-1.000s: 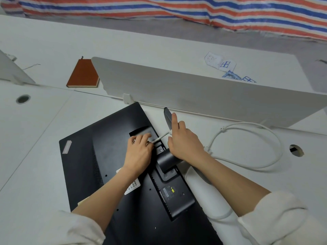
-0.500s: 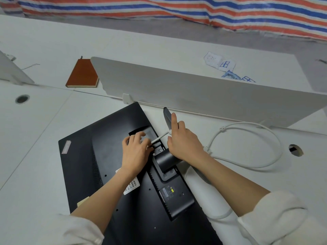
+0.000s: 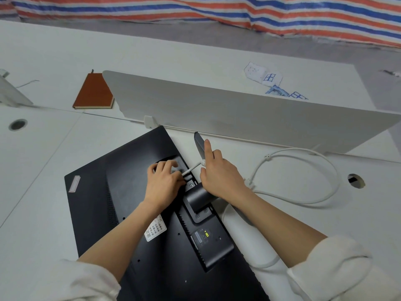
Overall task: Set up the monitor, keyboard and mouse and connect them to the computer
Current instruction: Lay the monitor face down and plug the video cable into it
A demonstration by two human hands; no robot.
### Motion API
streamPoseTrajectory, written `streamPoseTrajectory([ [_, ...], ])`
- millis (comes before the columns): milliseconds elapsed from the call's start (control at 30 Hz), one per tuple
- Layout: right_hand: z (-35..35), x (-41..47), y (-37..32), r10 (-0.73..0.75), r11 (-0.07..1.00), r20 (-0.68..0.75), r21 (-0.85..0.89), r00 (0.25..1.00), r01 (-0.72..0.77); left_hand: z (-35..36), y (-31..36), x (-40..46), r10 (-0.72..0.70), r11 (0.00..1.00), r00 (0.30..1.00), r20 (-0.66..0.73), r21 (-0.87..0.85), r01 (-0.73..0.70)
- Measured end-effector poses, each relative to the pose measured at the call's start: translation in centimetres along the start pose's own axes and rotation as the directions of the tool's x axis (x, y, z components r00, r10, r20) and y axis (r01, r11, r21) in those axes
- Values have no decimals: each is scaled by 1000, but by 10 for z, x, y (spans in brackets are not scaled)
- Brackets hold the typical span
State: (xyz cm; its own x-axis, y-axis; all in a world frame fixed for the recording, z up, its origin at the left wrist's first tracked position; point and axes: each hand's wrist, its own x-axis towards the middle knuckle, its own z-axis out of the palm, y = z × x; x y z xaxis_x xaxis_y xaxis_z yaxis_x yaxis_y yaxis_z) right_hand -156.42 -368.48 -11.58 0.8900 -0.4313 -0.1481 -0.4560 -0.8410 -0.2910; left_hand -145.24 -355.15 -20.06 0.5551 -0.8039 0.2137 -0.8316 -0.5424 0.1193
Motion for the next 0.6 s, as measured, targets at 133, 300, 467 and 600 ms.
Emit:
streamPoseTrajectory([
  [133, -1, 1, 0, 3, 1000, -4, 5, 1000, -3, -1, 2, -1, 20, 999, 999, -26, 39, -19],
  [300, 0, 0, 0, -3, 1000, -5, 11, 1000, 3, 3, 5, -5, 27, 993, 998, -52, 118, -21],
  [467, 0, 0, 0, 2, 1000, -7, 17, 1000, -2, 6, 6, -7, 44, 987, 996, -74, 160, -32],
  [600, 1, 0, -2, 4, 1000, -1, 28, 1000, -4, 7, 3, -8, 73, 984, 994, -83, 169, -58],
])
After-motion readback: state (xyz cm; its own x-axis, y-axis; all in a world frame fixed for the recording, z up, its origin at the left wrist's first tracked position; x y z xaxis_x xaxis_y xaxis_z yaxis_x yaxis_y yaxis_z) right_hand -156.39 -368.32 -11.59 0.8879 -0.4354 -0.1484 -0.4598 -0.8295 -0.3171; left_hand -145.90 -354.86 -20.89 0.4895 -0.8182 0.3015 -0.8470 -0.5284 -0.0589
